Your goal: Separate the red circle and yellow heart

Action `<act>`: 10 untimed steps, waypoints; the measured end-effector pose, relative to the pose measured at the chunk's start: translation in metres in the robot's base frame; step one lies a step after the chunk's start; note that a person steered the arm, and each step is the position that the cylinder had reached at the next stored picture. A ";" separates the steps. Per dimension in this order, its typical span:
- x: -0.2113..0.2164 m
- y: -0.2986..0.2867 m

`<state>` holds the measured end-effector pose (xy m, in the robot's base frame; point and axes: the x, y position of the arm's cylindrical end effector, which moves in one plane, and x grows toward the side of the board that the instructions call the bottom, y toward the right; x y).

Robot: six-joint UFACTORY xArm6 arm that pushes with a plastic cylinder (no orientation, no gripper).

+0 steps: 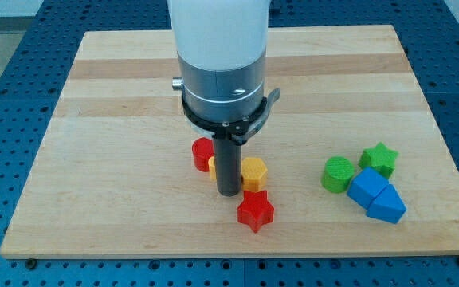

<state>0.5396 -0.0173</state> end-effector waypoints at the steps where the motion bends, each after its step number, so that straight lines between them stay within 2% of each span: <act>1: 0.000 -0.013; 3: -0.007 -0.048; 4: -0.024 -0.048; 10: -0.051 -0.030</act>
<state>0.4891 -0.0475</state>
